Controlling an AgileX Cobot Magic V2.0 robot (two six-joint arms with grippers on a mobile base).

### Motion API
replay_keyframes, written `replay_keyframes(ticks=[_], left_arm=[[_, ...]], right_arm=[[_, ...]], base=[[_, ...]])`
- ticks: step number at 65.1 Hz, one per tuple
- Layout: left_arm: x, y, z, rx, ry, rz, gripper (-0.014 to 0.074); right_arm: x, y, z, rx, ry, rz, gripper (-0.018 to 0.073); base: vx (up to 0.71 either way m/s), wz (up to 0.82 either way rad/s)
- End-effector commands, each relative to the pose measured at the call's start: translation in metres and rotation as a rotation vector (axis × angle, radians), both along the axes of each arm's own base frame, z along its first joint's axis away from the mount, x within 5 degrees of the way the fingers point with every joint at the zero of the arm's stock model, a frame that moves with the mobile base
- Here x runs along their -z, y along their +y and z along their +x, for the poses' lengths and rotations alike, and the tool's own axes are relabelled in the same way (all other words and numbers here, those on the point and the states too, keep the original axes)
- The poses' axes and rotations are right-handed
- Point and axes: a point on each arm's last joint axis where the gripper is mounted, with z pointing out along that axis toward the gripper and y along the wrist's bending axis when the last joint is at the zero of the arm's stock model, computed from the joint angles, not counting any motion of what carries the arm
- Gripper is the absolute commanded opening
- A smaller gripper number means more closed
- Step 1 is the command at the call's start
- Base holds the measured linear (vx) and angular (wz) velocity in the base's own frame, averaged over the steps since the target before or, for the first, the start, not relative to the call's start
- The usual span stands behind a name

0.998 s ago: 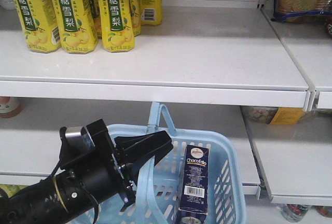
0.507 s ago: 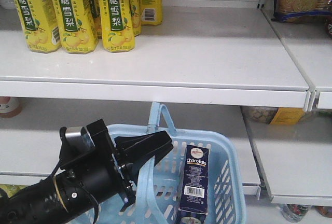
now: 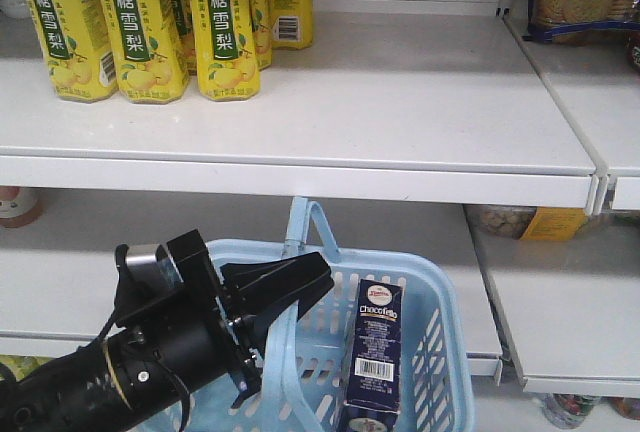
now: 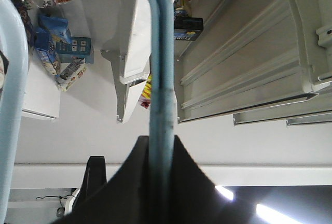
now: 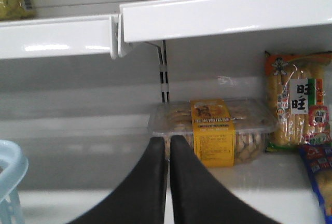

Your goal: Left arm holds basket, right arm returns cookies

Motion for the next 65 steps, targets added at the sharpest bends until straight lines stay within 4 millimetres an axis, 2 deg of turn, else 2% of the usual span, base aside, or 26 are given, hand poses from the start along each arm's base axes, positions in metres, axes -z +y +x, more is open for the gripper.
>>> replay_keyframes(ticks=[1,18,36,48,65], left_arm=[[-0.043,0.007,-0.004,0.005,-0.206,-0.309,-0.0003],[-0.043,0.007,-0.004,0.005,-0.206,-0.309,-0.0003],[-0.043,0.007,-0.004,0.005,-0.206,-0.309,-0.0003],[-0.043,0.007,-0.004,0.005,-0.206,-0.309,-0.0003],[-0.043,0.007,-0.004,0.005,-0.206,-0.309,-0.0003]], right_arm=[[-0.008,0.0,-0.001,-0.002,-0.144,0.007,-0.0006],[-0.026,0.0,-0.005,-0.003,-0.323,0.032,-0.0006],[-0.058,0.0,-0.011,-0.005,-0.372,0.032,-0.0006],[-0.094,0.0,-0.014,-0.005,-0.43,0.021,-0.0006],[-0.161,0.001,-0.01,-0.004,-0.498,-0.033,-0.0006]], base=[[0.0,0.0],[0.0,0.0],[0.0,0.0],[0.0,0.0],[0.0,0.0]])
